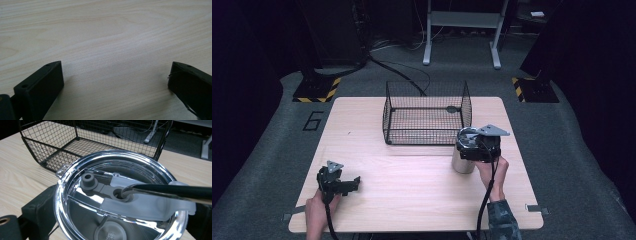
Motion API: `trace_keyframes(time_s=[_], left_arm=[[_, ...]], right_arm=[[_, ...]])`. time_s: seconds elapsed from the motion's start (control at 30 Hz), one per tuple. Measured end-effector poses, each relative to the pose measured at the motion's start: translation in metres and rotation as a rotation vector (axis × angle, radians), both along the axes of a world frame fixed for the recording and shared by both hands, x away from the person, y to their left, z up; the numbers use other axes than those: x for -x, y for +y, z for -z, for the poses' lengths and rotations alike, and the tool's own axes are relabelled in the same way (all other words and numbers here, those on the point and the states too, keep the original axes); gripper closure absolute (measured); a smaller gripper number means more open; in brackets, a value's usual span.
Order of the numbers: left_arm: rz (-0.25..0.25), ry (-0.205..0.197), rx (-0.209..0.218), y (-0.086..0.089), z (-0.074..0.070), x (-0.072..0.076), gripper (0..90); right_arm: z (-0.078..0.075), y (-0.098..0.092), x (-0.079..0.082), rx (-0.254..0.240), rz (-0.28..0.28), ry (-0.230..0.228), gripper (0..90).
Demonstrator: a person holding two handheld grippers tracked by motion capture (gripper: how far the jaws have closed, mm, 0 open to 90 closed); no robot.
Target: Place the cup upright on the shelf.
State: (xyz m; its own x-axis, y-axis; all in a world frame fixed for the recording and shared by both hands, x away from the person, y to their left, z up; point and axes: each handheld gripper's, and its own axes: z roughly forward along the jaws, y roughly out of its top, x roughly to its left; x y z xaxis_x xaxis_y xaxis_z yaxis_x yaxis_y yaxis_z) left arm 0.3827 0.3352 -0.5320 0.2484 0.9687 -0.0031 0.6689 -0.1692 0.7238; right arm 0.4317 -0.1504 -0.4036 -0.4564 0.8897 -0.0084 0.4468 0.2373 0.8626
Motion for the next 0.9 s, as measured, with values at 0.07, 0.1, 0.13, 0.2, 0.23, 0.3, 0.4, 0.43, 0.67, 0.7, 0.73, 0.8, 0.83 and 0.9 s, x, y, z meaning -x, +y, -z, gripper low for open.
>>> trace_keyframes(time_s=[0.07,0.1,0.13,0.2,0.23,0.3,0.4,0.43,0.67,0.7,0.73,0.8,0.83,0.9], left_arm=[[0.000,-0.001,0.000,0.000,0.000,0.000,0.1],[0.000,0.000,0.000,0.000,0.000,0.000,0.1],[0.000,0.000,0.000,0.000,0.000,0.000,0.1],[0.000,-0.001,0.000,0.000,0.000,0.000,0.1],[0.000,0.000,0.000,0.000,0.000,0.000,0.1],[0.000,-0.001,0.000,0.000,0.000,0.000,0.1],[-0.003,-0.005,-0.001,0.000,0.000,0.000,0.1],[-0.002,0.000,0.003,0.000,0.000,0.000,0.1],[0.000,0.003,0.002,0.000,0.000,0.000,0.0],[0.000,0.003,0.002,0.000,0.000,0.000,0.0],[0.000,0.003,0.001,0.000,0.000,0.000,0.0],[0.000,0.003,0.002,0.000,0.000,0.000,0.0],[0.000,0.003,0.002,0.000,0.000,0.000,0.0],[0.000,0.003,0.002,0.000,0.000,0.000,0.0]], right_arm=[[-0.003,0.000,0.001,-0.003,-0.001,-0.003,3.7],[-0.005,0.000,0.001,-0.003,-0.003,-0.004,3.7],[-0.006,0.000,0.001,-0.002,-0.005,-0.007,3.7],[-0.008,0.001,0.001,0.003,-0.009,-0.009,3.6],[-0.009,0.001,0.001,0.006,-0.013,-0.007,3.7],[-0.011,0.001,0.002,-0.001,-0.015,-0.003,3.7],[-0.014,0.000,0.001,-0.006,-0.027,0.000,3.7],[-0.015,0.000,0.001,-0.009,-0.030,0.000,3.7],[-0.025,0.000,0.000,-0.012,-0.041,-0.007,3.7],[-0.027,-0.001,0.000,-0.013,-0.043,-0.006,3.7],[-0.029,-0.001,0.000,-0.014,-0.046,-0.005,3.7],[-0.030,-0.001,0.000,-0.016,-0.047,-0.008,3.7],[-0.033,0.000,-0.001,-0.009,-0.051,-0.010,3.7],[-0.036,0.001,-0.001,-0.014,-0.053,-0.009,3.7]])
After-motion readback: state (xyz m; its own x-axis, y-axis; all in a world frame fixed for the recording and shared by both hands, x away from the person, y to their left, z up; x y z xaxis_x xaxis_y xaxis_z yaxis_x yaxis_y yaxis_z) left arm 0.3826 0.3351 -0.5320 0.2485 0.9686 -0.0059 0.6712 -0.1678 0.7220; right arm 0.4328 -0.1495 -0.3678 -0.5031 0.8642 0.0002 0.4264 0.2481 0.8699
